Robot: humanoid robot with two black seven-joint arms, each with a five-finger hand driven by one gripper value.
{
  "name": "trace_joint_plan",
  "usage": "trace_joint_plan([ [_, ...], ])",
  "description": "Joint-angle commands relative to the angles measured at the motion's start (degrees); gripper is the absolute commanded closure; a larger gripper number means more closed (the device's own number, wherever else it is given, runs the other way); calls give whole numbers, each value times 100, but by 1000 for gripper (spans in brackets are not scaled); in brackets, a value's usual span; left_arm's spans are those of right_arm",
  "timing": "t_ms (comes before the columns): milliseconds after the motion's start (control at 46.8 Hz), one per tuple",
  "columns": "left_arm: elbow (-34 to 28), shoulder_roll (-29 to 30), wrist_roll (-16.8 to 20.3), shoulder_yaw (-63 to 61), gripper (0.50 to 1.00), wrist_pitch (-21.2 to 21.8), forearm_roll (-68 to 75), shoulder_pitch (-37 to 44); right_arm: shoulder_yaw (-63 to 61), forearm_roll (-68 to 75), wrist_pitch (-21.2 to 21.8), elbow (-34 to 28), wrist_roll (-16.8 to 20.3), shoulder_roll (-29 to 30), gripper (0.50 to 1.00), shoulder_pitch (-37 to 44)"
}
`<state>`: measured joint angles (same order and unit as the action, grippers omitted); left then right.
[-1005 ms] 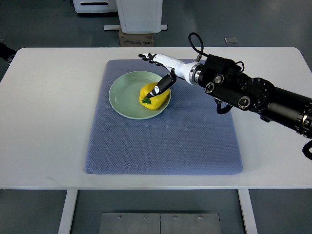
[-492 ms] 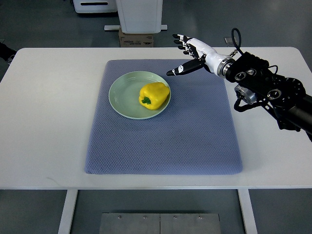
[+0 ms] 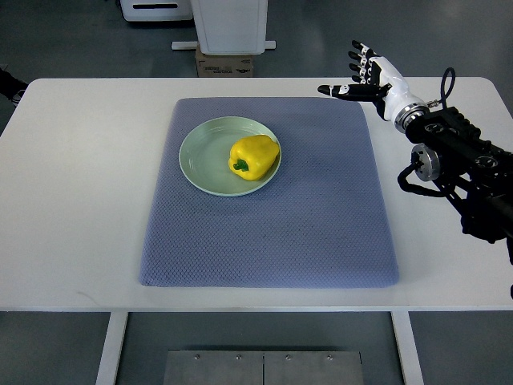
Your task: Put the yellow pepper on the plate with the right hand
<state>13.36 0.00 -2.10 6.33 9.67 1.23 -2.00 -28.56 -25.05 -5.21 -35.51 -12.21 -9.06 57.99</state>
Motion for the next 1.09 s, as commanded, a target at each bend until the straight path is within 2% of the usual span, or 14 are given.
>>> trace_joint_plan([
  [0, 0, 0, -1, 0, 500, 0, 0, -3, -202, 0, -41, 1, -35, 9, 505, -147],
  [428, 0, 0, -1, 0, 500, 0, 0, -3, -985, 413, -419, -43, -123, 27, 502, -587],
  [1069, 0, 0, -1, 0, 500, 0, 0, -3, -1143, 422, -402, -263, -71, -8, 500, -745],
])
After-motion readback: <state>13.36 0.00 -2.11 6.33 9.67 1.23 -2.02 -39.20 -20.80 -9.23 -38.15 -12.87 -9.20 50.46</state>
